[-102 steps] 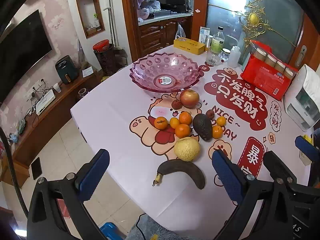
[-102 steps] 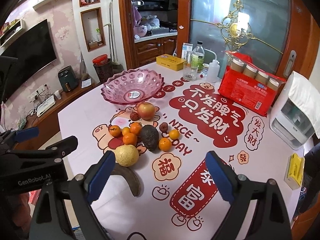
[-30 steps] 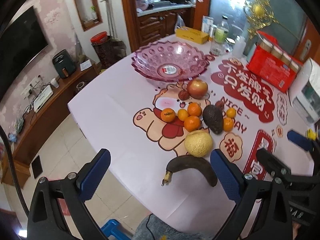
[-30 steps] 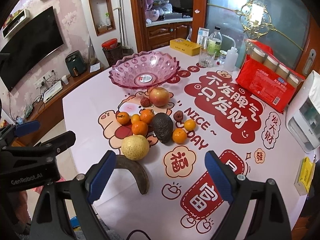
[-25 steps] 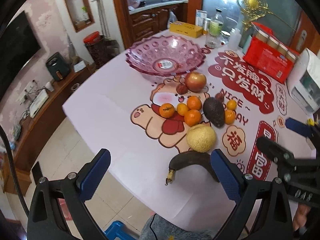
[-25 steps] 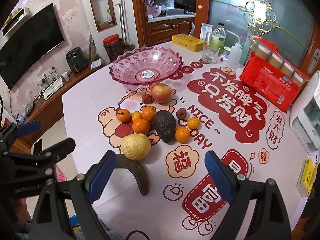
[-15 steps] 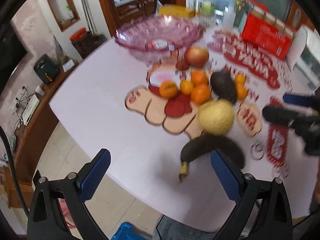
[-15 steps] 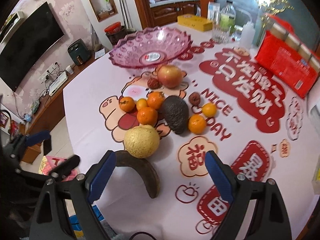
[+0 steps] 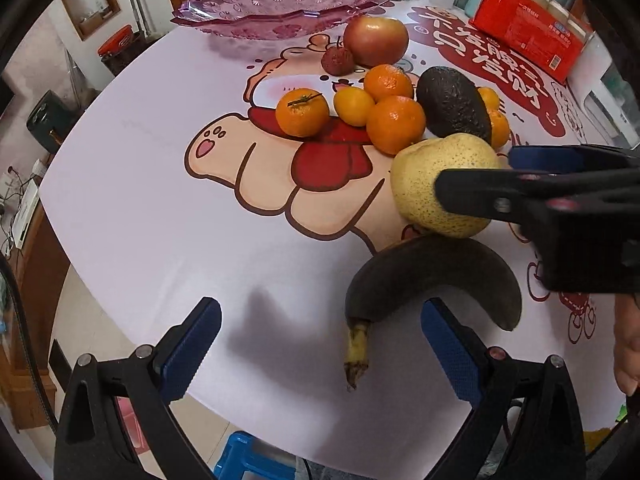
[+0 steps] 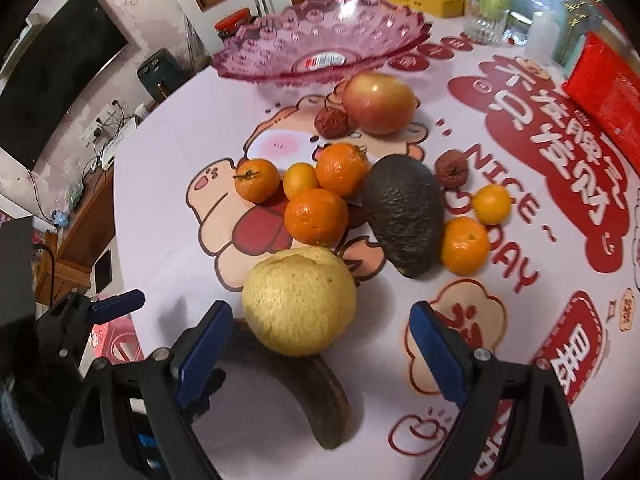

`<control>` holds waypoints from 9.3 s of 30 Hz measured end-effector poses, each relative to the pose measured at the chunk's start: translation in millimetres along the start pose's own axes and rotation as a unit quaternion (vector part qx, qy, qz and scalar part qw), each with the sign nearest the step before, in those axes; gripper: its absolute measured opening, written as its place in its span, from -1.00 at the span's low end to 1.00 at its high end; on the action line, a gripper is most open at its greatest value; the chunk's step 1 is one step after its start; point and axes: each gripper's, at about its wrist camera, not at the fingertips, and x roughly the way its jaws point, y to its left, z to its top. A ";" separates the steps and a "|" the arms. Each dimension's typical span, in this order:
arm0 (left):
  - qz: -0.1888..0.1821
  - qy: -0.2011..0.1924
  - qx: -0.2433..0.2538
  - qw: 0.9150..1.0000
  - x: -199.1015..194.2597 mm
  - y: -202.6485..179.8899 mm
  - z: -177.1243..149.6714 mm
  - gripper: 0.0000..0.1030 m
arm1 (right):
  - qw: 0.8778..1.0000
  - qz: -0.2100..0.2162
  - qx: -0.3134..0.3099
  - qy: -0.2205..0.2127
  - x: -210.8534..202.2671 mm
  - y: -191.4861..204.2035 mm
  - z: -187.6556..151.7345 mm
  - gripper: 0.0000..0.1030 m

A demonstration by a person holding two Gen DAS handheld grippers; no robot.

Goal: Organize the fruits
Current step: 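Grasp the dark banana with the left gripper while the right gripper grasps the yellow pear, then carry banana and pear into the pink bowl and open both grippers, then withdraw both tools from the bowl back toward the loose fruit, then grasp an orange with the left gripper while the right gripper grasps the avocado, then lift orange and avocado into the pink bowl and open both grippers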

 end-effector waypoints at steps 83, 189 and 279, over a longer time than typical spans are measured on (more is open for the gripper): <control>0.012 -0.108 -0.074 0.991 -40.5 100.4 293.6 -0.37 | 0.988 -0.057 0.019 -0.144 -47.9 -21.3 224.3 0.34; -0.002 -0.072 -0.132 0.989 5.7 39.2 96.8 0.43 | 0.993 -0.052 -0.017 -0.102 -21.1 -51.6 29.6 0.34; -0.020 -0.236 -0.063 0.970 -238.2 86.8 238.3 -0.34 | 0.954 -0.078 -0.079 -0.278 -230.1 37.5 191.2 0.08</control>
